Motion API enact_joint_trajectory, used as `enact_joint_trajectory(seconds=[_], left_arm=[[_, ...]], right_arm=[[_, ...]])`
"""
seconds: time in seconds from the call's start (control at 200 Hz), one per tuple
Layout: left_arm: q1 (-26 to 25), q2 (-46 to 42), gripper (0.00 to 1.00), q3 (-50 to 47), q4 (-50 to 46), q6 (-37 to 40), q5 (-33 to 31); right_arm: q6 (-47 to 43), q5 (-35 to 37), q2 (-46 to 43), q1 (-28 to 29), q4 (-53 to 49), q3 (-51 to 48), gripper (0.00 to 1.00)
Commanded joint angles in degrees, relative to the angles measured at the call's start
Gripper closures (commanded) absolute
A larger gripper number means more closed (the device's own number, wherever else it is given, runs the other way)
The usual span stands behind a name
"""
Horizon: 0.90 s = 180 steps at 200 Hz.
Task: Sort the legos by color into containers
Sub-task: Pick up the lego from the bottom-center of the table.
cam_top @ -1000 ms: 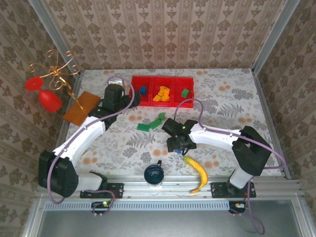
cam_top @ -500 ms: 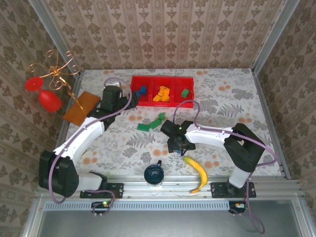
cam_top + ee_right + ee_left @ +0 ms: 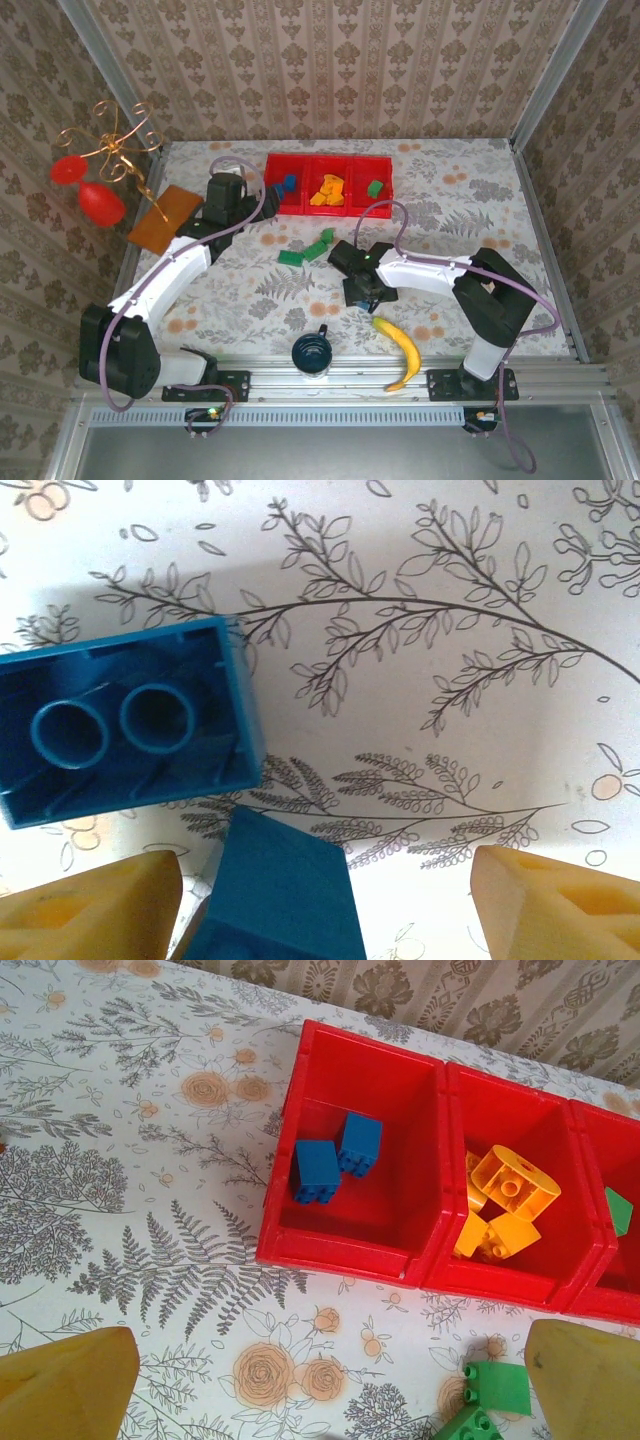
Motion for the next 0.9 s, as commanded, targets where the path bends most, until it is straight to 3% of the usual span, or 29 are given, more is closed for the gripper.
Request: enact_joint_trajectory(seconds=[0.0, 0.635, 0.895], left_arm=[[0.46, 0.5, 0.0, -0.26, 1.1, -1.3, 0.82], [0.95, 0.85, 0.0, -0.52, 1.45, -1.72, 1.51], [1.36, 0.26, 0.0, -0.99, 1.27, -1.77, 1.51]], right_arm=[[0.98, 2.05, -1.17, -0.75, -1.48, -1.6, 0.23], [1.0, 1.13, -3.14, -2.5, -0.55, -3.53, 0.29], [1.17, -2.41, -2.09, -2.45, 3.25, -4.22, 0.48]])
